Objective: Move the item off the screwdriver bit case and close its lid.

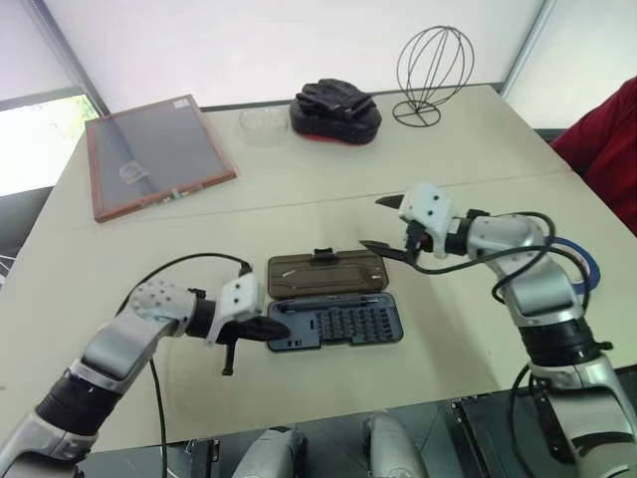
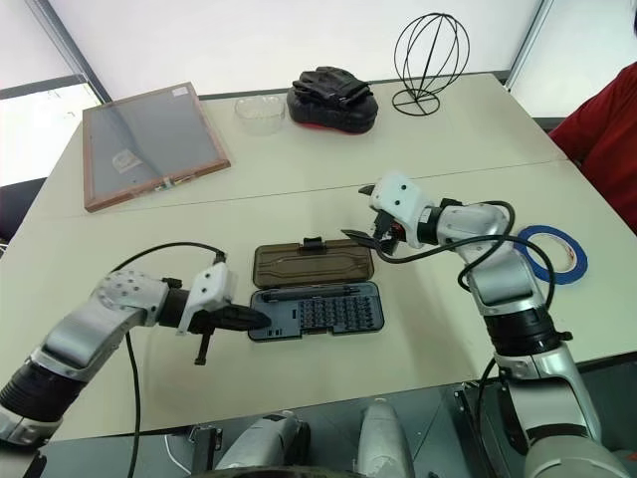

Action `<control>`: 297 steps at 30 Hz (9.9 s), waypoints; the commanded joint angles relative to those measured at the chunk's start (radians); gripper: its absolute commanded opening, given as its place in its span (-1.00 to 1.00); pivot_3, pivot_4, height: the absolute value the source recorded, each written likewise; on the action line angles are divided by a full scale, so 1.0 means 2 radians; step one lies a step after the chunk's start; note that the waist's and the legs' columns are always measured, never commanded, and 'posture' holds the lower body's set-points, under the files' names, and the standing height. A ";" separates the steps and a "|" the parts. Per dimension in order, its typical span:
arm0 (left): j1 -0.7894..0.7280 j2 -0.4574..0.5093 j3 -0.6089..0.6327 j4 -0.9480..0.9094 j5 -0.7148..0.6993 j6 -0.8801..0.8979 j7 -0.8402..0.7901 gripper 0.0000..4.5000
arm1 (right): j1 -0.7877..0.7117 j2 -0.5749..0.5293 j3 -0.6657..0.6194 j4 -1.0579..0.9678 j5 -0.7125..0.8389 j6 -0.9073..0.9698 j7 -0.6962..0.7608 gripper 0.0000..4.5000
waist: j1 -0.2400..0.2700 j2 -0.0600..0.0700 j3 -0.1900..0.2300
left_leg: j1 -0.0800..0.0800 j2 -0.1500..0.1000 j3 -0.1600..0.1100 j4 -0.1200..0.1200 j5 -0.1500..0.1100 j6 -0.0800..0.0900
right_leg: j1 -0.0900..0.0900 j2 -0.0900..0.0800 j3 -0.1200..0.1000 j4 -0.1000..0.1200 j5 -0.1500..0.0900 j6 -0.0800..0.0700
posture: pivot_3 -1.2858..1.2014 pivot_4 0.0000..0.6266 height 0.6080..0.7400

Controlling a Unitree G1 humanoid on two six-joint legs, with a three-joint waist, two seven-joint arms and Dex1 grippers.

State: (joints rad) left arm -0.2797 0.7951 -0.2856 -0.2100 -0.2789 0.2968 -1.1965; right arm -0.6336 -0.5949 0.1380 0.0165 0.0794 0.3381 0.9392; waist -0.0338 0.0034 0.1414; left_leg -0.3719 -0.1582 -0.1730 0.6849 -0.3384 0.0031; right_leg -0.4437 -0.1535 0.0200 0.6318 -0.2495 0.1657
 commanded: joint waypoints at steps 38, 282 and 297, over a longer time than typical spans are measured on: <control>0.109 -0.060 0.031 0.001 0.004 0.016 0.099 -1.00 | -0.152 0.066 0.086 0.267 -0.161 -0.282 0.021 -0.98 | -0.003 0.006 -0.014 | 0.011 0.002 0.001 -0.003 -0.001 0.000 | 0.008 0.002 0.001 0.000 0.000 0.000 | 0.03 -0.52 1.00; -0.233 -0.215 0.168 0.489 -0.058 0.008 0.062 -1.00 | -0.018 -0.002 0.095 0.023 -0.223 -0.247 -0.065 -0.40 | 0.007 -0.002 0.001 | 0.007 0.007 0.002 -0.009 0.000 -0.003 | 0.003 0.007 0.000 -0.007 0.001 -0.003 | 0.03 -0.52 1.00; -0.213 -0.161 0.125 0.265 -0.117 0.174 -0.072 -1.00 | -0.001 -0.128 -0.214 -0.306 0.120 0.297 0.074 0.75 | 0.011 -0.003 0.002 | -0.005 0.006 0.000 0.000 0.000 -0.003 | -0.005 0.006 -0.001 0.000 0.001 -0.003 | 0.03 -0.52 1.00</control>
State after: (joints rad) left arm -0.7163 0.4559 0.0116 0.4658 -0.4695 0.5898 -1.2667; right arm -0.6295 -0.8376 -0.2232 -0.5596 0.2503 0.8440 1.0954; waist -0.0113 -0.0017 0.1447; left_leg -0.3806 -0.1469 -0.1725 0.6841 -0.3395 -0.0022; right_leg -0.4528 -0.1416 0.0180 0.6308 -0.2465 0.1592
